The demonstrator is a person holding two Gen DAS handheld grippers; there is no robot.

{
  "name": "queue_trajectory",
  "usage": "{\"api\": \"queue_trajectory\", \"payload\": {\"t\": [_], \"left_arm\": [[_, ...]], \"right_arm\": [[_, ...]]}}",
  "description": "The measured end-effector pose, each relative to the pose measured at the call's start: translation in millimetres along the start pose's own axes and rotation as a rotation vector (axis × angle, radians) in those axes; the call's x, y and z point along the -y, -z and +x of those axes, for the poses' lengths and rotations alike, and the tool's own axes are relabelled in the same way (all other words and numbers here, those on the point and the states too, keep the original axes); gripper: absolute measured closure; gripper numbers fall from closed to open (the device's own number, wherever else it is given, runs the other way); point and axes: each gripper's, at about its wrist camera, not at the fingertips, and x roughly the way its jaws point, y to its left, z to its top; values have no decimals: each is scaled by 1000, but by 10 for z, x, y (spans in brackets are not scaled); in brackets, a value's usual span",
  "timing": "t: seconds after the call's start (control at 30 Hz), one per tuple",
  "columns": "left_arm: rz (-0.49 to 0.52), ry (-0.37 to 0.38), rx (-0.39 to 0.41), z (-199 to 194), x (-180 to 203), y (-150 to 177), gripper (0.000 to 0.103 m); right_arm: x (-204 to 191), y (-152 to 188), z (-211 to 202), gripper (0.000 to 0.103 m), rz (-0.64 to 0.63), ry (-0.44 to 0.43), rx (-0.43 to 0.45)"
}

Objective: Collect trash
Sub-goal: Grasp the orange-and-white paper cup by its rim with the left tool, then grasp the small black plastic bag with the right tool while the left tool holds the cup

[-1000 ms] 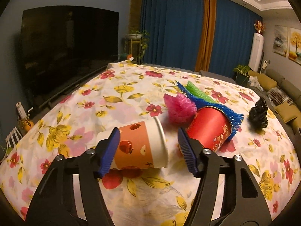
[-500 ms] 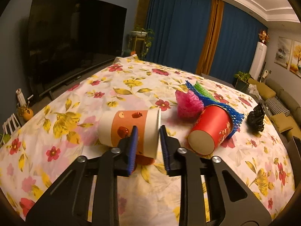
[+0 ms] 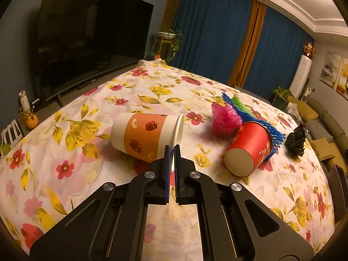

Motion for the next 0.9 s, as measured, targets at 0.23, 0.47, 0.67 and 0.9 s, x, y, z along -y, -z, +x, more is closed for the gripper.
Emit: {"api": "queue_trajectory", "payload": {"t": [0.23, 0.47, 0.67, 0.9], "left_arm": [[50, -12, 17, -70, 100, 32, 55], [82, -104, -29, 138, 134, -51, 51], [8, -103, -83, 249, -23, -59, 80], [-57, -64, -89, 264, -159, -50, 101]], "right_arm": [[63, 8, -2, 31, 25, -18, -2], [121, 19, 21, 31, 39, -22, -9], [136, 19, 7, 31, 36, -21, -6], [130, 28, -20, 31, 25, -22, -8]]}}
